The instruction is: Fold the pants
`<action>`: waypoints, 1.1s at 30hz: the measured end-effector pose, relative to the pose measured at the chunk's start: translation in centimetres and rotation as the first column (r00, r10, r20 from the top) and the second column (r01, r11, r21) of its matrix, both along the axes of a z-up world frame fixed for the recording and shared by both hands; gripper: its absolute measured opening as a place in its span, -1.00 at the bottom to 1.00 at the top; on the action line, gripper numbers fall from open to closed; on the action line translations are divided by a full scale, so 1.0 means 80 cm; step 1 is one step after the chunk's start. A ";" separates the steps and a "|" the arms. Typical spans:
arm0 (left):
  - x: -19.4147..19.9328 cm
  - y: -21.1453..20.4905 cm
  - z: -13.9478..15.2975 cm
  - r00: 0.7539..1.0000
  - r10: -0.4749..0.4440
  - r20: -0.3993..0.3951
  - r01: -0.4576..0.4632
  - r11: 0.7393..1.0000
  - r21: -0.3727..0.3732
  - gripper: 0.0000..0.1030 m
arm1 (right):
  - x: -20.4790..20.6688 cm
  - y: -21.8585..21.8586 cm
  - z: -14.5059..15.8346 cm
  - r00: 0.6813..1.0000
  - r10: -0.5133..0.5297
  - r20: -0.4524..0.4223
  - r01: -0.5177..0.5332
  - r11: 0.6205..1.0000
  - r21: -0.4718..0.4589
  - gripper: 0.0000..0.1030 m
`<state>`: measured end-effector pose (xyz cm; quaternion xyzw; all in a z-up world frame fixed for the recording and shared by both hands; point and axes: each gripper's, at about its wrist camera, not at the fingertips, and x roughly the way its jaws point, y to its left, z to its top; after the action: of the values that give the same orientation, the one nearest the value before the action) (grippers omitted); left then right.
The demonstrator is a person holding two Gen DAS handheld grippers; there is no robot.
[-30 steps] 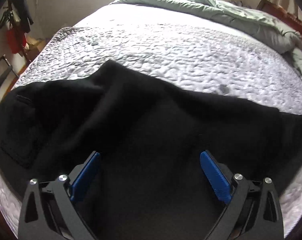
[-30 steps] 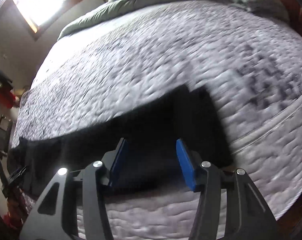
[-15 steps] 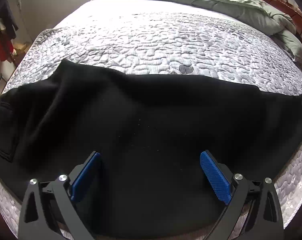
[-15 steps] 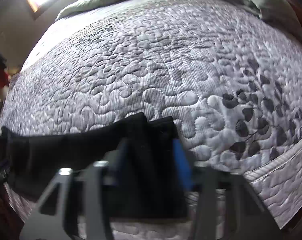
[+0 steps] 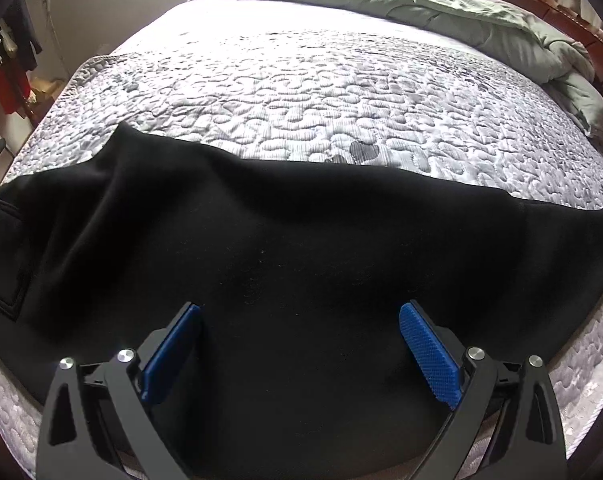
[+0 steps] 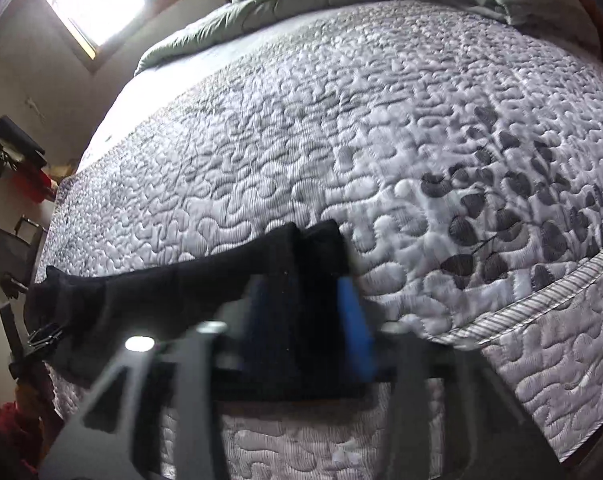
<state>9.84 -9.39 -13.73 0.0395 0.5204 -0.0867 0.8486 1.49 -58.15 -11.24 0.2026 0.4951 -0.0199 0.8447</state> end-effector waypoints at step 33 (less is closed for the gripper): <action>-0.026 -0.060 0.007 0.998 -0.065 -0.004 0.064 0.995 -0.076 0.92 | -0.089 0.029 -0.011 0.982 -0.168 -0.090 0.173 0.983 0.057 0.13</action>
<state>7.77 -14.19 -13.20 0.0236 0.5181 -0.1338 0.8445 -5.66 -55.82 -12.12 0.2704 0.5118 -0.0848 0.8110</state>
